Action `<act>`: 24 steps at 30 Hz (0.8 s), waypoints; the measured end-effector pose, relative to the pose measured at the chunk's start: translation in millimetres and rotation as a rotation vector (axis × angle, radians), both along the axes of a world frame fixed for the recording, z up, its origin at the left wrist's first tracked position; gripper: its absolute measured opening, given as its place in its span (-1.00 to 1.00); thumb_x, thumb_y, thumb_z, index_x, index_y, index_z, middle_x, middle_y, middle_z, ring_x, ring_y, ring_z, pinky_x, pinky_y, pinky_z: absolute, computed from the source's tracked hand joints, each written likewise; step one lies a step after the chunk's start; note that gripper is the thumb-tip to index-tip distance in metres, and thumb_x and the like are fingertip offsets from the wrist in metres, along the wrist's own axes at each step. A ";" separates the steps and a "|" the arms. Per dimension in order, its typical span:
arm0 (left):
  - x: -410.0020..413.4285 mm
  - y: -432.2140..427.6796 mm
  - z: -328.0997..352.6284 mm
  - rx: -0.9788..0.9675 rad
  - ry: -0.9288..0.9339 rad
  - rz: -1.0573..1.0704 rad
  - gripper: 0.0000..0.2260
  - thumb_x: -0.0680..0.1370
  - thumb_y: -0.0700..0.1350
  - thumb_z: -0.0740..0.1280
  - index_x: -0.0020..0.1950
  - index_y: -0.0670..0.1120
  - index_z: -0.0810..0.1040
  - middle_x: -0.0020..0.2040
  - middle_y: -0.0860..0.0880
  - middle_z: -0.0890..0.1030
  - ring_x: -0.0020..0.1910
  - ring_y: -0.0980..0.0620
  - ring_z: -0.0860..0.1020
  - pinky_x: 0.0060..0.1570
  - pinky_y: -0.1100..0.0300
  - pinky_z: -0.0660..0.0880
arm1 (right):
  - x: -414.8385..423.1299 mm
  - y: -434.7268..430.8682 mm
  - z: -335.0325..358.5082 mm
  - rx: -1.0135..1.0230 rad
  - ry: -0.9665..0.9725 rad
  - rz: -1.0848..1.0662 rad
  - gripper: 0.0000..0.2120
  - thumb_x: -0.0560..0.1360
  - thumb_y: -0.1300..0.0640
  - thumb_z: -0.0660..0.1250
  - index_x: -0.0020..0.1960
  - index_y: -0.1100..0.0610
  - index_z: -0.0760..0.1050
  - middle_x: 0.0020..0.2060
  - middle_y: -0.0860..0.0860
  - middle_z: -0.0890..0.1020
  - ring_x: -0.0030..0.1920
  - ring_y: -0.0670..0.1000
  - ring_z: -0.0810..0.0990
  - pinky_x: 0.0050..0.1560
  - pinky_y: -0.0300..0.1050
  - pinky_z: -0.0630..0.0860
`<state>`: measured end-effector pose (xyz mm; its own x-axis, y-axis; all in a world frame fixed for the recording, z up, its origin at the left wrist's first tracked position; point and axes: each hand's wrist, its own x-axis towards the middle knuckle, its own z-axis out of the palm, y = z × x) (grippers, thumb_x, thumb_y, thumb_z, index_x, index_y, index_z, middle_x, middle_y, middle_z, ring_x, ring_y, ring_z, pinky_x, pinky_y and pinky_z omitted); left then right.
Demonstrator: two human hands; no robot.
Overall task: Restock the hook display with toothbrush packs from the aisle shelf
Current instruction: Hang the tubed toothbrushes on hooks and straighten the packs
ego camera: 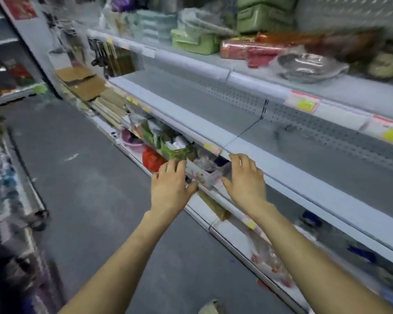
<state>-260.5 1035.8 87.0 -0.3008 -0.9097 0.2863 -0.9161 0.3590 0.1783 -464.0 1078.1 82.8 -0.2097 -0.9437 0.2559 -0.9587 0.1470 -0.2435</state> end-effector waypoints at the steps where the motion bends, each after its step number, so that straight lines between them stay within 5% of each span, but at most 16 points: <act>1: -12.6 -15.4 -3.7 0.002 -0.002 -0.027 -0.46 0.51 0.20 0.43 0.39 -0.04 0.48 0.37 -0.06 0.51 0.34 -0.17 0.49 0.16 -0.13 0.49 | -13.2 -9.7 -4.8 -0.007 -0.014 -0.033 -0.41 0.53 0.00 0.44 0.48 0.11 0.36 0.36 0.12 0.46 0.36 0.22 0.46 0.24 0.17 0.48; 19: -223.9 -197.3 -92.6 0.119 -0.075 -0.670 -0.39 0.62 0.33 0.24 0.54 -0.02 0.37 0.52 -0.07 0.41 0.47 -0.14 0.40 0.38 -0.15 0.43 | -186.2 -85.6 -71.9 0.048 -0.277 -0.530 -0.42 0.64 -0.08 0.31 0.57 0.11 0.25 0.46 0.17 0.39 0.42 0.23 0.39 0.35 0.18 0.46; 24: -290.0 -259.1 -123.9 0.072 -0.107 -0.861 -0.41 0.66 0.31 0.19 0.58 0.00 0.34 0.58 -0.07 0.35 0.53 -0.14 0.33 0.46 -0.11 0.28 | -218.9 -103.9 -99.3 0.010 -0.305 -0.612 -0.42 0.64 0.00 0.34 0.59 0.10 0.26 0.47 0.18 0.39 0.40 0.27 0.43 0.37 0.19 0.47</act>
<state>-550.4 776.7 -36.9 -0.9144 -0.3684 0.1678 -0.3444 0.9259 0.1555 -682.8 974.2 -16.6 -0.7673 -0.6346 0.0925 -0.5913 0.6441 -0.4853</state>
